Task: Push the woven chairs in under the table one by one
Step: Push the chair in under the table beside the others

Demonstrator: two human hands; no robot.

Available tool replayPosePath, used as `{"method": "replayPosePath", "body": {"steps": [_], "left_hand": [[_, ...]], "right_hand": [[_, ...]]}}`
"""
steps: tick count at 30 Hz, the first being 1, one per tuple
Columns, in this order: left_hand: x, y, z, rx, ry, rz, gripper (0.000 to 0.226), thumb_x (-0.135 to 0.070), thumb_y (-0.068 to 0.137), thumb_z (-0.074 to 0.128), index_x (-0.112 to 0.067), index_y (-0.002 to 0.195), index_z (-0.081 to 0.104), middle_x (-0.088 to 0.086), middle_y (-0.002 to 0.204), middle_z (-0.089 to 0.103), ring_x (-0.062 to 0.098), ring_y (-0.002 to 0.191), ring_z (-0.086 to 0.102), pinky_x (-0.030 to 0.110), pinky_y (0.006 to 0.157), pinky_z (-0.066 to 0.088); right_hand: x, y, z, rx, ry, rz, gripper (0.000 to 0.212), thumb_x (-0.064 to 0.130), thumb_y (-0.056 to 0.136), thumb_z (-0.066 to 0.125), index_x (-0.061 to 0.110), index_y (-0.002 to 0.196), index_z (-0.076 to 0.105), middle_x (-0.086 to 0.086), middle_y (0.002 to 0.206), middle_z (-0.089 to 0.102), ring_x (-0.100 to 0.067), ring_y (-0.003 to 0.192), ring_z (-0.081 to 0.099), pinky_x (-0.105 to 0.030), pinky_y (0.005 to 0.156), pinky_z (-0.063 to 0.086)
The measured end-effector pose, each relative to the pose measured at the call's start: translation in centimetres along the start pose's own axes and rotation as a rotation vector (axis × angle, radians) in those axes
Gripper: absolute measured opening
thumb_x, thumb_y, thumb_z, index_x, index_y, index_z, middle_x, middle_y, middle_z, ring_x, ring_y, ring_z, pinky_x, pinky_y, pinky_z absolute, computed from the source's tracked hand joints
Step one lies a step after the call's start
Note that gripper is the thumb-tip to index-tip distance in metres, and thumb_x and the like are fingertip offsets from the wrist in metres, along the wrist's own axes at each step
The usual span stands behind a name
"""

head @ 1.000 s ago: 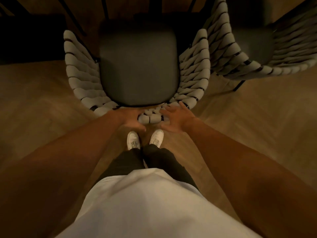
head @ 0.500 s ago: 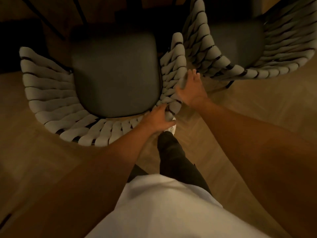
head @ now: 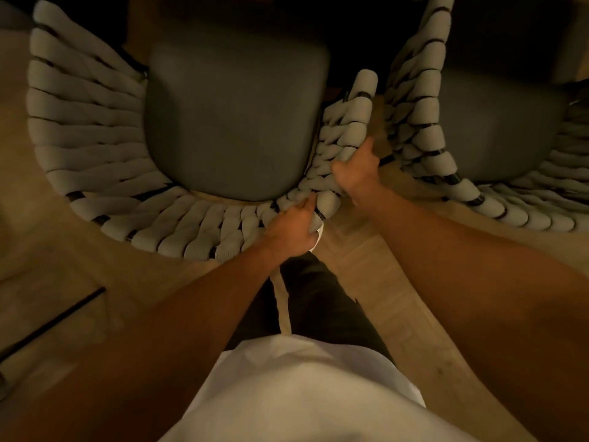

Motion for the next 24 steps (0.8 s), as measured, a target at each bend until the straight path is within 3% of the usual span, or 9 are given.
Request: {"method": "replayPosePath", "body": {"steps": [4, 10, 14, 20, 24], "left_hand": [[0.2, -0.5, -0.7, -0.007, -0.012, 0.009, 0.086, -0.034, 0.091, 0.065, -0.023, 0.159, 0.014, 0.005, 0.152, 0.044, 0.029, 0.126, 0.055, 0.044, 0.099, 0.052], [-0.5, 1.2, -4.5, -0.095, -0.105, 0.008, 0.078, -0.032, 0.084, 0.061, -0.022, 0.154, 0.028, 0.010, 0.134, 0.059, 0.032, 0.115, 0.061, 0.048, 0.096, 0.053], [-2.7, 4.5, -6.8, -0.140, -0.169, 0.000, 0.072, -0.027, 0.084, 0.064, -0.018, 0.150, 0.035, 0.012, 0.125, 0.062, 0.034, 0.109, 0.062, 0.044, 0.092, 0.054], [-5.5, 9.2, -6.5, -0.121, -0.178, -0.045, 0.075, -0.033, 0.086, 0.068, -0.018, 0.150, 0.033, 0.014, 0.138, 0.054, 0.037, 0.122, 0.056, 0.049, 0.098, 0.051], [-6.8, 10.1, -4.7, -0.136, -0.200, -0.033, 0.076, -0.026, 0.088, 0.069, -0.015, 0.152, 0.031, 0.013, 0.139, 0.053, 0.032, 0.123, 0.056, 0.041, 0.097, 0.051]], "right_hand": [[1.1, -0.4, -0.3, -0.016, -0.080, -0.022, 0.062, 0.020, 0.094, 0.067, 0.008, 0.145, 0.034, -0.017, 0.137, 0.054, -0.033, 0.122, 0.058, -0.040, 0.095, 0.053], [5.9, 1.6, -1.2, 0.003, -0.144, -0.124, 0.064, 0.023, 0.094, 0.067, 0.010, 0.145, 0.031, -0.015, 0.140, 0.051, -0.034, 0.125, 0.056, -0.044, 0.100, 0.052], [9.4, 4.8, -3.2, -0.006, -0.228, -0.178, 0.062, 0.023, 0.095, 0.064, 0.010, 0.146, 0.032, -0.015, 0.139, 0.050, -0.035, 0.124, 0.055, -0.039, 0.090, 0.051], [9.8, 9.3, -5.8, 0.000, -0.240, -0.181, 0.065, 0.021, 0.096, 0.065, 0.008, 0.149, 0.030, -0.016, 0.144, 0.046, -0.034, 0.128, 0.052, -0.032, 0.090, 0.046], [7.9, 10.2, -6.4, 0.023, -0.217, -0.152, 0.063, 0.019, 0.096, 0.062, 0.007, 0.148, 0.028, -0.017, 0.142, 0.048, -0.032, 0.126, 0.052, -0.037, 0.098, 0.049]]}}
Point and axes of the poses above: each hand's wrist, its own y-axis towards the middle knuckle, its own z-axis out of the palm, x = y × z, the point moved 5 cm from there along y, towards the middle knuckle
